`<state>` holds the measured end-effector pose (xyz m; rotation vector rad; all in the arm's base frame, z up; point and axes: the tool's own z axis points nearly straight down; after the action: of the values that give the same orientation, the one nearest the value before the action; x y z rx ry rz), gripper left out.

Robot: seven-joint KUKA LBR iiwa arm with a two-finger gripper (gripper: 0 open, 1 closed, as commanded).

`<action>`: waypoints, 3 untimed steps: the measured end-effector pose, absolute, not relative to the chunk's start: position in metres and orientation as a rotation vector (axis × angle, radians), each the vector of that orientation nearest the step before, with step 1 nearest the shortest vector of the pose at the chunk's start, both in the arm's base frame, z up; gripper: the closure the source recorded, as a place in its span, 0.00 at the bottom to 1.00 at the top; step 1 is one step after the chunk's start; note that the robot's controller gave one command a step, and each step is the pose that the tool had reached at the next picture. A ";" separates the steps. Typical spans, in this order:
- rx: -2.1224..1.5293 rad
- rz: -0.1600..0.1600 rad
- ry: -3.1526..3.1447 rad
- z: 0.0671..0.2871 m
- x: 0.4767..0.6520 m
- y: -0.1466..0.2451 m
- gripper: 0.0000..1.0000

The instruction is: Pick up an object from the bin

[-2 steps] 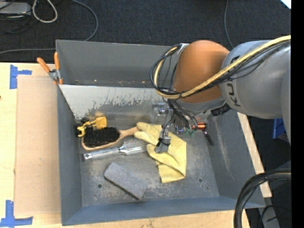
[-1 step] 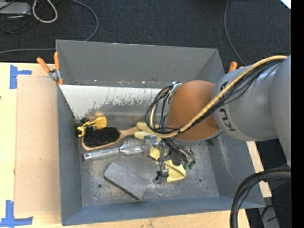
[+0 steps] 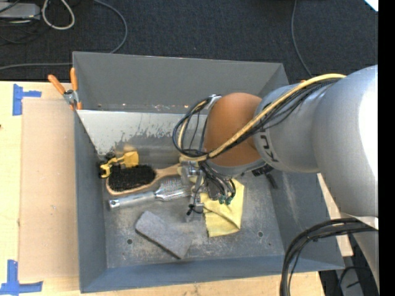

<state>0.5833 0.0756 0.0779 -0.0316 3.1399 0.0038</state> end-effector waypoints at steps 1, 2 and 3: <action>-0.163 0.009 3.128 0.078 0.565 0.057 0.00; -0.401 0.005 3.106 0.074 0.571 0.048 0.00; -0.111 0.006 3.138 0.091 0.502 -0.032 0.00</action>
Offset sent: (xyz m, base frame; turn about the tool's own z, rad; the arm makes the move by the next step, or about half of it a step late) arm 0.0025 -0.0125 -0.0079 0.0047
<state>0.5020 -0.0319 0.0911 -0.1112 3.1377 0.0059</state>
